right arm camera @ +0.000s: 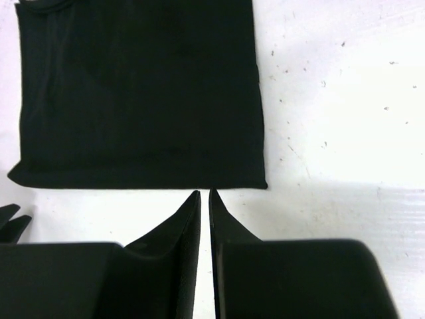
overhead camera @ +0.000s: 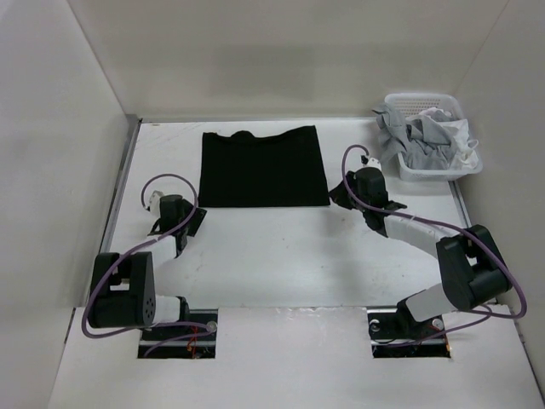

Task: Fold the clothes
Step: Fold the tank top

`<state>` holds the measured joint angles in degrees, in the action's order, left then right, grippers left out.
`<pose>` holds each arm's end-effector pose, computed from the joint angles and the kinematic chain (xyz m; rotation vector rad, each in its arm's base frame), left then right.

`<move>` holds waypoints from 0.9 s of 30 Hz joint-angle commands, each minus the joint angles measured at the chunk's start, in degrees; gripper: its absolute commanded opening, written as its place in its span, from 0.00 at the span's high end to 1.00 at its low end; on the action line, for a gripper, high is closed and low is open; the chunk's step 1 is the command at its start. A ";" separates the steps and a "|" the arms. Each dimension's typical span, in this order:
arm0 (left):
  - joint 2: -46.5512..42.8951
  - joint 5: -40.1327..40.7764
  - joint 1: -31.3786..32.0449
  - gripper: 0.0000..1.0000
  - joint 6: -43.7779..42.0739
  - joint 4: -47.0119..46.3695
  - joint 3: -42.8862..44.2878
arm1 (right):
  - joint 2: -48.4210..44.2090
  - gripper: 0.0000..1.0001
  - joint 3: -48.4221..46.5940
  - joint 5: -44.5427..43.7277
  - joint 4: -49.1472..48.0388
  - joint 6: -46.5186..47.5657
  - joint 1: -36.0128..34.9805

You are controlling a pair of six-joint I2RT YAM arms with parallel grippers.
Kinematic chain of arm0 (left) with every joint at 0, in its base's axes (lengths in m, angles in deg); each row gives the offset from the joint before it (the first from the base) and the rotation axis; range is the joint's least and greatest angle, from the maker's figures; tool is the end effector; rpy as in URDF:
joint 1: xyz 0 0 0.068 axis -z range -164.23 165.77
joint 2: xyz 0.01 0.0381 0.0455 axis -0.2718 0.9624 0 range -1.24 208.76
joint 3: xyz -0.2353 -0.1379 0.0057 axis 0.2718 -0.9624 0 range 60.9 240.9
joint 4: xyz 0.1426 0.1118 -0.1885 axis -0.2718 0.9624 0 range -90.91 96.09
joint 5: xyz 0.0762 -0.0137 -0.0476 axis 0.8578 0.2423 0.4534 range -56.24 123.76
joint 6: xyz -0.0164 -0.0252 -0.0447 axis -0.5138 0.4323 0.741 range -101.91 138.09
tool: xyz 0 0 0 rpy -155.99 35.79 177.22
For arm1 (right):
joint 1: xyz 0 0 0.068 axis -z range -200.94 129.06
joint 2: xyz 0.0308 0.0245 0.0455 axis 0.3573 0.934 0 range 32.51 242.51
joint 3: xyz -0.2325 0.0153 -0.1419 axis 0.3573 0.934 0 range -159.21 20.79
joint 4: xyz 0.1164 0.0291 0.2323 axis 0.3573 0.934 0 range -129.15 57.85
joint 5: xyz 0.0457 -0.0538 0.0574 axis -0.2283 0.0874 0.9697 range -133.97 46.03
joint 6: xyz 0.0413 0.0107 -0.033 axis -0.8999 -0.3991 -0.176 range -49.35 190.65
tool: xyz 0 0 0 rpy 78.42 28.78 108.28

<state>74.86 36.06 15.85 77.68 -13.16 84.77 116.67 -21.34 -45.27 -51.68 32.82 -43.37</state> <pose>0.2381 0.0012 0.1426 -1.1694 2.0016 -0.4978 0.2876 0.1178 0.2027 0.3013 2.1235 0.6068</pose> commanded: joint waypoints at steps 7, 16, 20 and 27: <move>2.21 1.47 -2.14 0.66 2.98 -10.24 -0.24 | -0.40 0.75 2.84 -0.72 -7.33 -2.16 -0.02; 9.77 0.33 -2.58 0.72 3.60 -13.76 1.61 | 0.74 0.69 3.54 -0.81 -7.94 -2.78 -0.55; 11.44 0.86 -2.76 0.72 3.86 -15.61 1.87 | 1.27 0.67 3.81 -0.81 -7.94 -2.87 -0.55; 16.71 0.24 -3.02 0.80 5.97 -21.05 2.14 | 0.48 0.63 4.78 -0.81 -7.94 -3.48 -0.55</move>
<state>89.42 36.06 13.40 82.73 -32.31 86.52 117.68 -17.52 -45.32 -56.40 29.87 -43.50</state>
